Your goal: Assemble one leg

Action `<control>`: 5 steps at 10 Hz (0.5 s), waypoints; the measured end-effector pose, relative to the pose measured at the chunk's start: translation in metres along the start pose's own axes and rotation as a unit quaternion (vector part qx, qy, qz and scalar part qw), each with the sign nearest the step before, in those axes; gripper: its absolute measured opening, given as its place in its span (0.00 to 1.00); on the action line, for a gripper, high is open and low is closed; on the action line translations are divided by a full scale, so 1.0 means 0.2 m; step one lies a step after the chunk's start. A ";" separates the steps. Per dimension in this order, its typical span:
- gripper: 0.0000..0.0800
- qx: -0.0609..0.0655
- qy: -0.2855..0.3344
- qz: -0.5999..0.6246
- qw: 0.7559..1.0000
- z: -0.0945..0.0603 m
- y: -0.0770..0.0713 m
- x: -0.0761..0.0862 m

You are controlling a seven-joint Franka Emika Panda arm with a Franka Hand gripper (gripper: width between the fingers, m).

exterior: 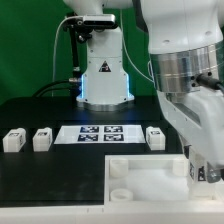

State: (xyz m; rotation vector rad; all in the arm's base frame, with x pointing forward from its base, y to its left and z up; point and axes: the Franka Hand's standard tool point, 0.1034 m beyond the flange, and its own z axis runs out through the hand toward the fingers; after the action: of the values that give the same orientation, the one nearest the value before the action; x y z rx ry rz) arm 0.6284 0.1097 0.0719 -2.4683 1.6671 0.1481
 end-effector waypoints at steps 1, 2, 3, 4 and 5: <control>0.79 -0.003 -0.003 -0.052 0.999 0.00 0.00 -0.01; 0.81 -0.004 -0.002 -0.078 0.997 0.00 0.01 0.00; 0.81 -0.004 -0.002 -0.129 0.992 0.00 0.01 0.00; 0.81 -0.006 0.004 -0.196 0.981 0.00 0.00 -0.01; 0.81 -0.009 0.021 -0.309 0.951 0.01 -0.01 -0.05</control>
Offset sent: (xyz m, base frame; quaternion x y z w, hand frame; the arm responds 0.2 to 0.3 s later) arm 0.0000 0.0000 0.0000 0.0000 0.0000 -0.1790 0.9838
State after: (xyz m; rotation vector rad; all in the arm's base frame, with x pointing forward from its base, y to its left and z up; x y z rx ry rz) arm 0.6256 0.1193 0.0726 -2.8805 0.8307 0.0304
